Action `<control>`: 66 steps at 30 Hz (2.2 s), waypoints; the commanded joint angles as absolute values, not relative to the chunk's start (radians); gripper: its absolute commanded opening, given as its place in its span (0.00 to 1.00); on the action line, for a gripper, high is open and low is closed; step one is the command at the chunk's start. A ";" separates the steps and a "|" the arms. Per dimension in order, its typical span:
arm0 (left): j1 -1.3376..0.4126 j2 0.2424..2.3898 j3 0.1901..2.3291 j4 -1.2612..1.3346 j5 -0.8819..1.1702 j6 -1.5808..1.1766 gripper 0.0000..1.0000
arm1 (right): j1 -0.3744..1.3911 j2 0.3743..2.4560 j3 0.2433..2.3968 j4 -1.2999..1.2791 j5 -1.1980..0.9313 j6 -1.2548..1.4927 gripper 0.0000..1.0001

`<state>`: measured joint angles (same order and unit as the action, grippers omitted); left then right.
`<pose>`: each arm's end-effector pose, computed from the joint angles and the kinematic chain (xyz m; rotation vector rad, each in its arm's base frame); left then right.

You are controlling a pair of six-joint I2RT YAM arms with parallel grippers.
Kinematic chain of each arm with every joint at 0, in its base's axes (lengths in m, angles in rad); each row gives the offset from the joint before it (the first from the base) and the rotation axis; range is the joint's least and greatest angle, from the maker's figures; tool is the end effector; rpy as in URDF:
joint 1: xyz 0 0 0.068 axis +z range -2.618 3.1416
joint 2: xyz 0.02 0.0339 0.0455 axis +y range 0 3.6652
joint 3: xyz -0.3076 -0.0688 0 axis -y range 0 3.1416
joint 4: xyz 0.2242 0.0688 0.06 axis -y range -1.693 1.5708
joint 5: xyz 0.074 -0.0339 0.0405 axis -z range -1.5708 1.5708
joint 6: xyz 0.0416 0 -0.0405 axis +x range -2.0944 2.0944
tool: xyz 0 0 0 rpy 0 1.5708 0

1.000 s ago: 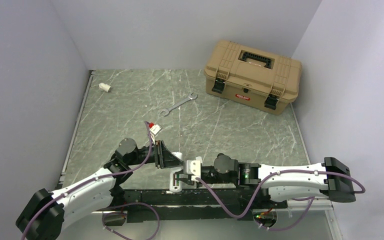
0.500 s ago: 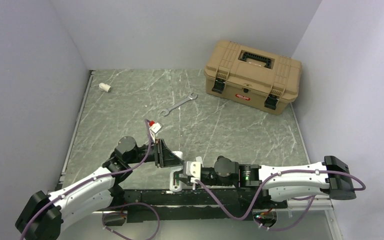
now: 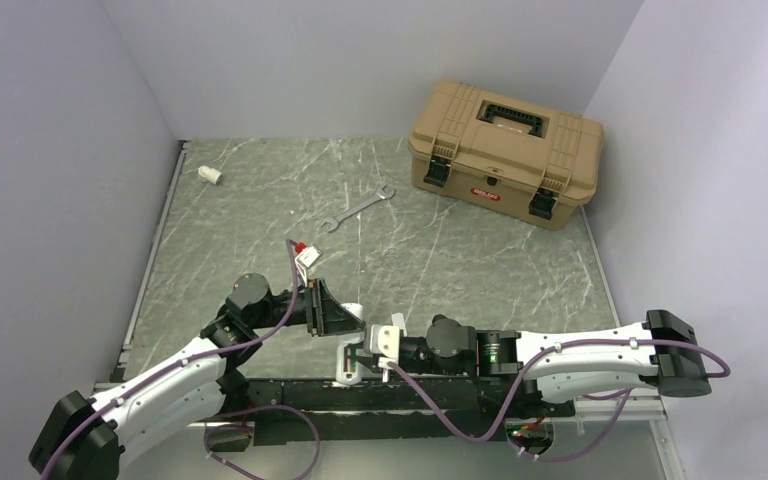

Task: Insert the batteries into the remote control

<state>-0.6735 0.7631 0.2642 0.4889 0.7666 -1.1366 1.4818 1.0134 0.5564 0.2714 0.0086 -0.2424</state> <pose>0.0815 -0.1019 0.2705 0.2940 1.9683 -1.8995 0.0180 0.1977 0.3081 -1.3955 1.2050 0.8820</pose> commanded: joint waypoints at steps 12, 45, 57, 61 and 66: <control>-0.638 0.716 0.369 0.679 0.738 -1.196 0.00 | 1.528 1.073 0.529 -0.040 -0.030 -0.182 0.20; -0.585 0.698 0.399 0.627 0.761 -1.192 0.00 | 1.670 1.135 0.571 -0.112 0.072 -0.137 0.18; -0.570 0.691 0.420 0.619 0.771 -1.199 0.00 | 1.695 1.136 0.578 -0.115 0.105 -0.142 0.16; -0.566 0.685 0.430 0.615 0.776 -1.203 0.00 | 1.701 1.136 0.594 -0.141 0.135 -0.161 0.15; -0.563 0.675 0.433 0.614 0.778 -1.211 0.00 | 1.707 1.138 0.609 -0.179 0.151 -0.179 0.15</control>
<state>-0.6098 0.7170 0.2996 0.3904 0.8867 -1.1236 1.6394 1.0874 0.6590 0.1787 0.2905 -0.2333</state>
